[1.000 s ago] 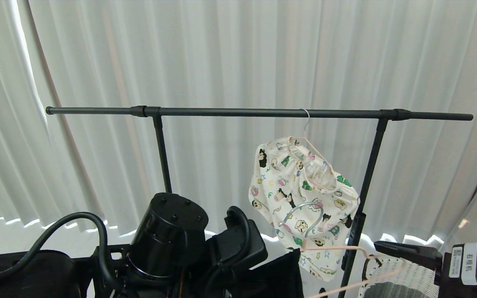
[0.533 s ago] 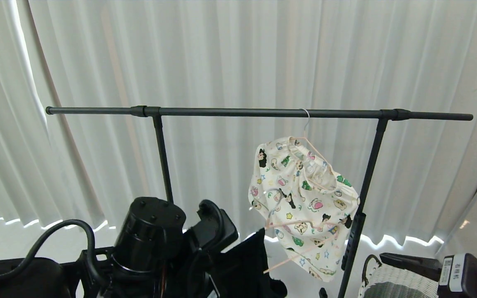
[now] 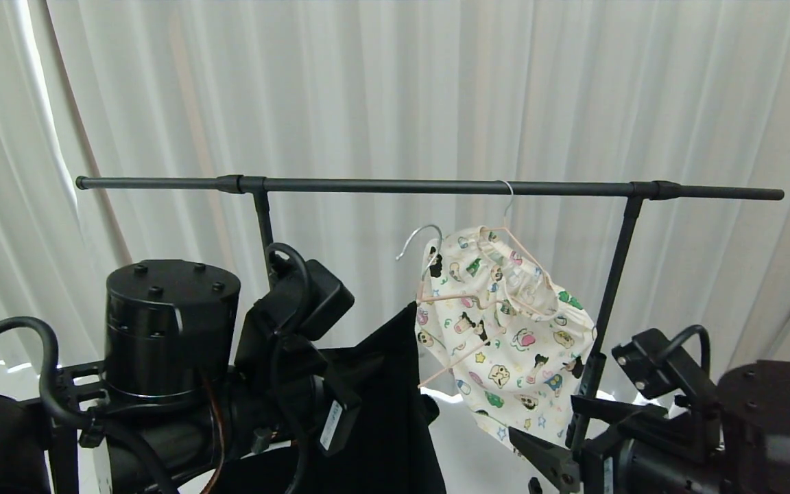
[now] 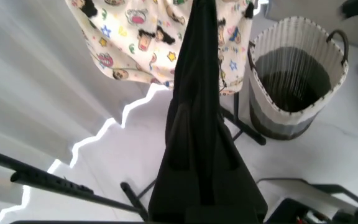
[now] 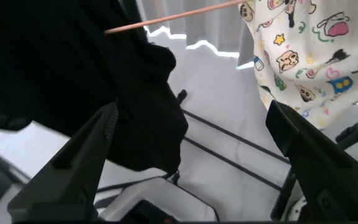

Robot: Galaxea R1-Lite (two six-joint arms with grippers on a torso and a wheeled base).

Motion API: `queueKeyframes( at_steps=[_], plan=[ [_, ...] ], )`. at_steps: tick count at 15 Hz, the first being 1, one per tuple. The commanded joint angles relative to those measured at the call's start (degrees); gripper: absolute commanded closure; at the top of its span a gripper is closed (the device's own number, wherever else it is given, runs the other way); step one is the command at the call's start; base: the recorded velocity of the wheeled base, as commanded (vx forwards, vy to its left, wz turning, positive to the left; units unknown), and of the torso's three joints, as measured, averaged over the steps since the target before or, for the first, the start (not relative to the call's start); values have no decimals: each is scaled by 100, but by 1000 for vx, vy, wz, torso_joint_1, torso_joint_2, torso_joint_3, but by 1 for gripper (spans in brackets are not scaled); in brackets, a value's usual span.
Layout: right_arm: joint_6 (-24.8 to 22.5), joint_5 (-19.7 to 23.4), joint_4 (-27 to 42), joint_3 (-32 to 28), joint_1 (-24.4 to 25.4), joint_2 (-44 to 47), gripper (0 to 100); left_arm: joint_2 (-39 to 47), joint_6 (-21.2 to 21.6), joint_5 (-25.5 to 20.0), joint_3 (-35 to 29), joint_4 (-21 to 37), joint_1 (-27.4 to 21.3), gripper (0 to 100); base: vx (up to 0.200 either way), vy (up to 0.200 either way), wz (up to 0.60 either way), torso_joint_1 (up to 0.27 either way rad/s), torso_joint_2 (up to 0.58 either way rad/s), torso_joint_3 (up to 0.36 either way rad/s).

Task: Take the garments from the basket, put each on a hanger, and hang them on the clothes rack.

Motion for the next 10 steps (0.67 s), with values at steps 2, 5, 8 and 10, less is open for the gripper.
queueKeyframes(
  at_steps=[2, 5, 8, 10],
  plan=[
    [67, -30, 0, -394, -94, 709, 0, -82, 5, -13, -100, -12, 1, 100, 0, 0, 0, 0, 0, 0],
    [217, -65, -220, -473, -226, 850, 0, -240, 32, -13, -91, -91, -17, 100, 0, 0, 0, 0, 0, 0],
    [208, -136, -334, -508, -296, 920, 0, -311, 40, -31, -91, -442, -184, 100, 0, 0, 0, 0, 0, 0],
    [173, -144, -598, -500, -296, 1043, 0, -337, 32, -31, -65, -609, -228, 100, 0, 0, 0, 0, 0, 0]
  ],
)
